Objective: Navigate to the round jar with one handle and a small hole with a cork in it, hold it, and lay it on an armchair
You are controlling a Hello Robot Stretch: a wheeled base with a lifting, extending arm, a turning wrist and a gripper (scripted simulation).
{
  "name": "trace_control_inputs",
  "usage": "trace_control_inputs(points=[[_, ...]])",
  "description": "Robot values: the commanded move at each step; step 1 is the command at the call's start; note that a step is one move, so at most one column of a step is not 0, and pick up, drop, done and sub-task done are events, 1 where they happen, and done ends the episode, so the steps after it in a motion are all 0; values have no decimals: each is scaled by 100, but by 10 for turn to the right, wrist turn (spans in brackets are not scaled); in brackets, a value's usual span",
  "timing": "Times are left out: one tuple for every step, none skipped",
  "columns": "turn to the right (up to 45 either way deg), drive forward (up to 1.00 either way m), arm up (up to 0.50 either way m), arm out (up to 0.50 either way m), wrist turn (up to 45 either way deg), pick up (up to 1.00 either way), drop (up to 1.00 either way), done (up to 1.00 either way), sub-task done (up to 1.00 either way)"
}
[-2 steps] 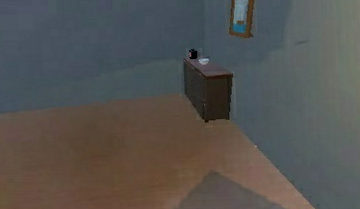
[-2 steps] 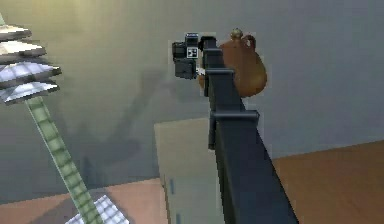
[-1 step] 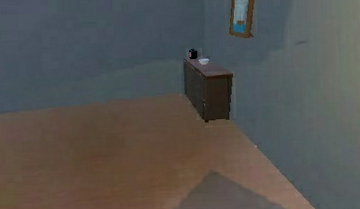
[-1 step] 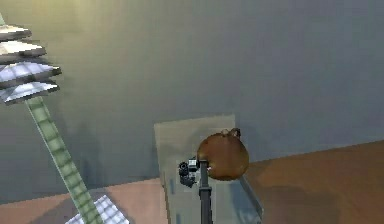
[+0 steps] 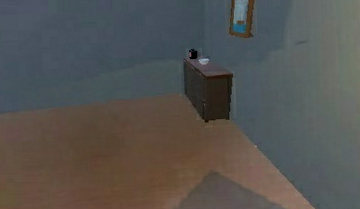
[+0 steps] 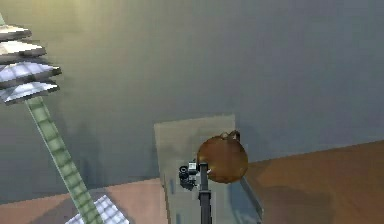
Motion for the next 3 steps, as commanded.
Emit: trace_control_inputs(points=[[0, 0, -32, 0, 0, 0, 0, 0, 0], [0, 0, 0, 0, 0, 0, 100, 0, 0], [0, 0, 10, 0, 0, 0, 0, 0, 0]])
